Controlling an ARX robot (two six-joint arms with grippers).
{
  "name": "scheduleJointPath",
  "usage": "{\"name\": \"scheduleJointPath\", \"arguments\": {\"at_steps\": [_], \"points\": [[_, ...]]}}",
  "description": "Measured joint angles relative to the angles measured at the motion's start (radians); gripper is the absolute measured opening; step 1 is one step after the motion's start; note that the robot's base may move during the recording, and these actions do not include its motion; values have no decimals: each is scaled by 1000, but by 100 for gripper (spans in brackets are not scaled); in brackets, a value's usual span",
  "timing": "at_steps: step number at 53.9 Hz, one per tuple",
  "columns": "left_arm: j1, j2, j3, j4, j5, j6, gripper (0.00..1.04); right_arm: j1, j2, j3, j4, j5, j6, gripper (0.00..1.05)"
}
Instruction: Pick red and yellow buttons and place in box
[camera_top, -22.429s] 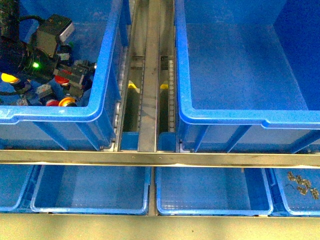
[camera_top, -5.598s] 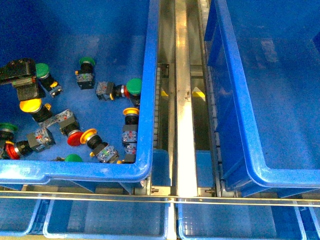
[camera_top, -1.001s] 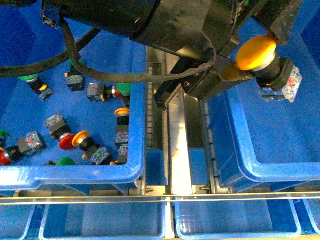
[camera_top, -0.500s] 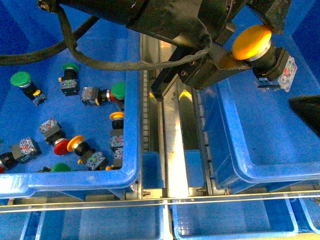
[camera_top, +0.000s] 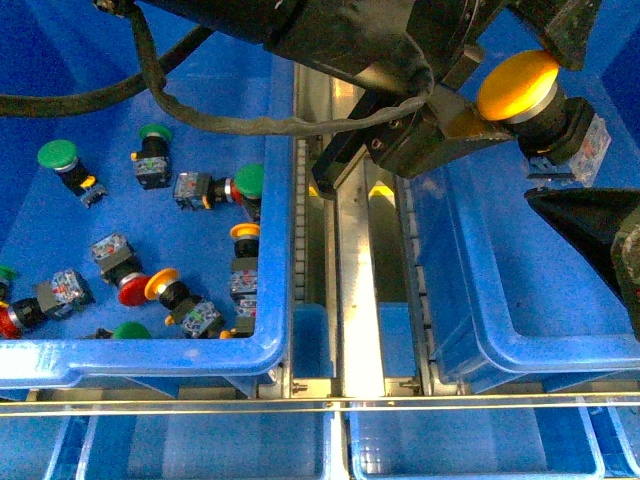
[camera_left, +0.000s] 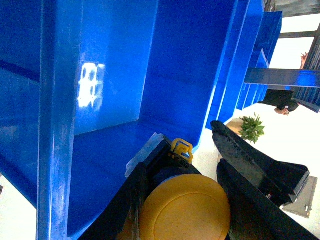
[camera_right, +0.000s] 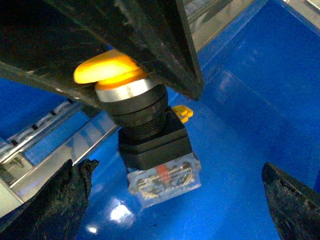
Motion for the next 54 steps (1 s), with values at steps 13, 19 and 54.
{"name": "scheduleJointPath", "arguments": {"at_steps": [13,19,54], "points": [[3,-2,0,-7,5,9,34,-3,101,46,65,-28,-14,99],[4,-2,0,-7,5,13,34,0,119,56,57,-51,-16,99],[10,-13,6,-17,-1,51,36,-7,99,58,24,-95,-18,36]]}}
